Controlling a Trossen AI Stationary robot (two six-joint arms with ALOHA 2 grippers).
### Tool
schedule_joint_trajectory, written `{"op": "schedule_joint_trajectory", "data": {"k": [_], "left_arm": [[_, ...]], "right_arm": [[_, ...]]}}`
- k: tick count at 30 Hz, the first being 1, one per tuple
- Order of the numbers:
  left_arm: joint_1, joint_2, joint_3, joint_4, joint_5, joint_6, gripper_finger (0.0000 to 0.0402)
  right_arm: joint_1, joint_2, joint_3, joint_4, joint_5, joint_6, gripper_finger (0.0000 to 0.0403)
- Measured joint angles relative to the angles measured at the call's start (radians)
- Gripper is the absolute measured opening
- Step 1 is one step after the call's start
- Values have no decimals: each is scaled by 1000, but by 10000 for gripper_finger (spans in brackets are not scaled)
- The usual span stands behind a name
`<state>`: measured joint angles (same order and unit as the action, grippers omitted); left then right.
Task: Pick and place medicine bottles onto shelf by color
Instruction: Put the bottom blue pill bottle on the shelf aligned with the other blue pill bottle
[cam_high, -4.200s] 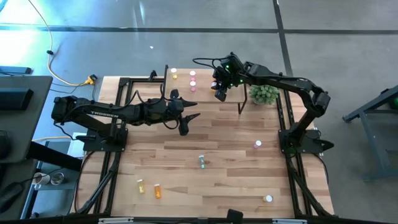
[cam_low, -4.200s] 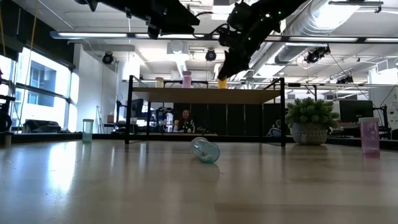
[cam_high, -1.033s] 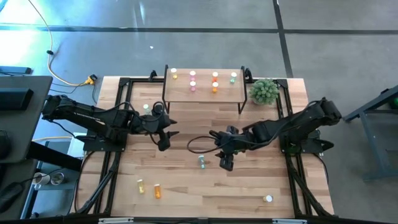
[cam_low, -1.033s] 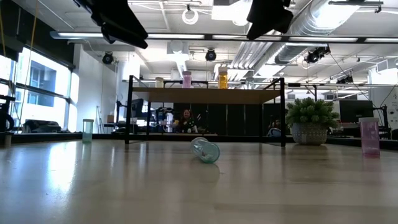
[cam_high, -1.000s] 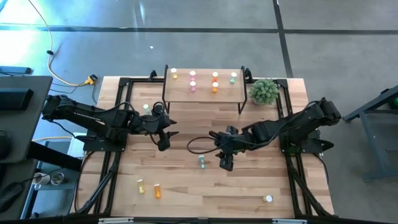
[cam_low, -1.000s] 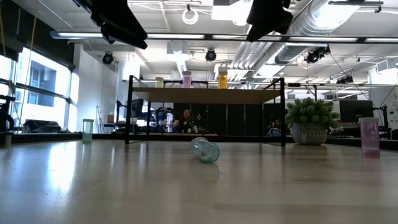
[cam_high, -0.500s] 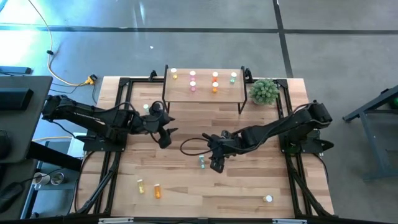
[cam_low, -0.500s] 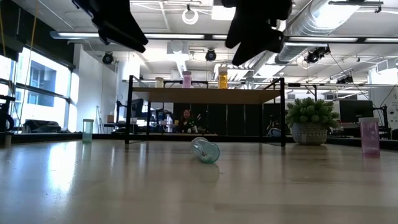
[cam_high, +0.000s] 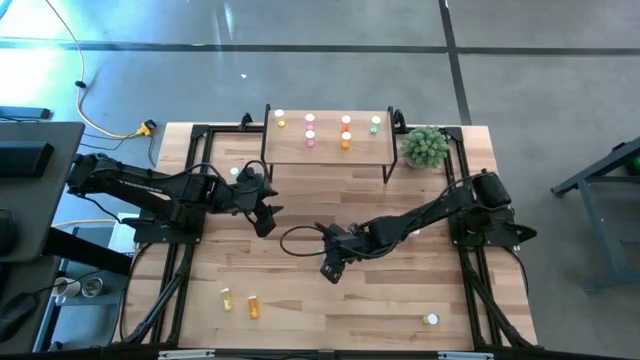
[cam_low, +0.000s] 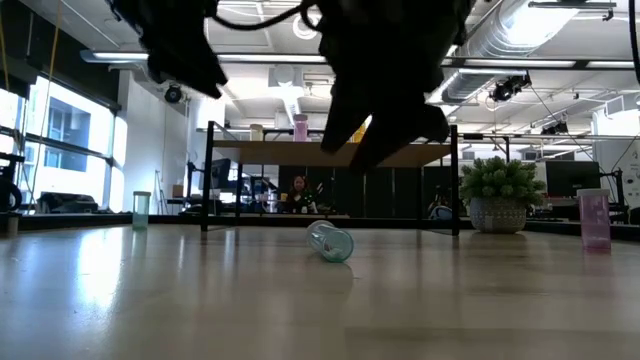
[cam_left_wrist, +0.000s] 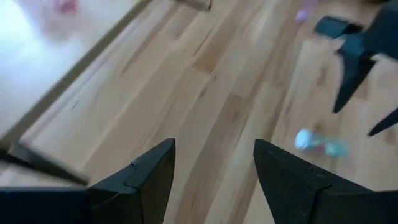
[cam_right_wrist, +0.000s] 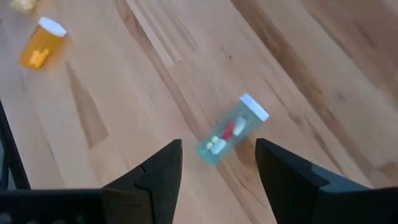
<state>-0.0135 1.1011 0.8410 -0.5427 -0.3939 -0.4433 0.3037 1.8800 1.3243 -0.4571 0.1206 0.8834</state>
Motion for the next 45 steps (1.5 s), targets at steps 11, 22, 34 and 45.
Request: {"op": "schedule_joint_trajectory", "data": {"k": [11, 22, 34, 45], "left_arm": [[0, 0, 0, -271, -15, -205, 209], [0, 0, 0, -390, -37, -287, 209], [0, 0, 0, -389, -36, -280, 209], [0, 0, 0, -389, -29, -268, 209]], "right_arm": [[5, 98, 0, 27, -24, 56, 194], [4, 156, 0, 92, -15, 80, 194], [-2, 182, 8, 75, -15, 77, 160], [-2, 183, 7, 61, -14, 13, 85]]}}
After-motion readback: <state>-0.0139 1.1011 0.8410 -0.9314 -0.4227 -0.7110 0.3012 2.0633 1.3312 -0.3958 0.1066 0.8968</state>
